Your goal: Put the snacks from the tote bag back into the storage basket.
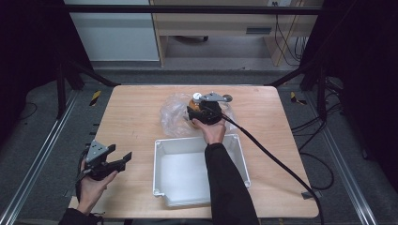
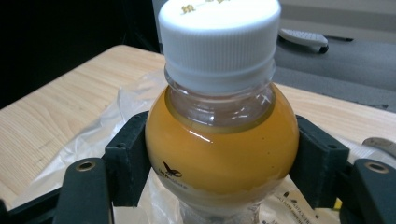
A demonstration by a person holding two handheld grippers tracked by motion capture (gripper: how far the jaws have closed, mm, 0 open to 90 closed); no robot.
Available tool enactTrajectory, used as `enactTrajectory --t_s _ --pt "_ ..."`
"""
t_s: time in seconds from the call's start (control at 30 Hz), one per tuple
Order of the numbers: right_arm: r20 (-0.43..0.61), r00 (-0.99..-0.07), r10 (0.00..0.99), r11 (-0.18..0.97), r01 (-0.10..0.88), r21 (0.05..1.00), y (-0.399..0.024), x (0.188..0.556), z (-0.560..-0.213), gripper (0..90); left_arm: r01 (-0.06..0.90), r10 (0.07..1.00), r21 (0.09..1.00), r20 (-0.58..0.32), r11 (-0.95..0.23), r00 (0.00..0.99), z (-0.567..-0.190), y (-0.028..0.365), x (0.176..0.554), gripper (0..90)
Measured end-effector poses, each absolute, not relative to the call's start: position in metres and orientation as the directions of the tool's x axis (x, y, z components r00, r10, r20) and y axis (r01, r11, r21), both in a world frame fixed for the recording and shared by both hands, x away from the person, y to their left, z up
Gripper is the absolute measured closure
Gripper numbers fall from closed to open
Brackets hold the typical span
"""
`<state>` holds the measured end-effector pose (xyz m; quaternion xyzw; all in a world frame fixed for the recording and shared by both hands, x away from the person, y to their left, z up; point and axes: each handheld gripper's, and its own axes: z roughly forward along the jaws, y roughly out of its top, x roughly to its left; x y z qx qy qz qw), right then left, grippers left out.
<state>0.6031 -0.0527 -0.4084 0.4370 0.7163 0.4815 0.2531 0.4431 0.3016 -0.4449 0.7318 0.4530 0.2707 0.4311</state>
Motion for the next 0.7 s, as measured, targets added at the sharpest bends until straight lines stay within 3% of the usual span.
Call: enactTrajectory --t_s 0.7 --pt "0.004 -0.530 0.848 0.177 0.290 0.940 -0.081 0.567 -0.347 30.7 0.428 0.896 0.876 0.011 -0.223 0.444 -0.445 0.300 0.443 26.9"
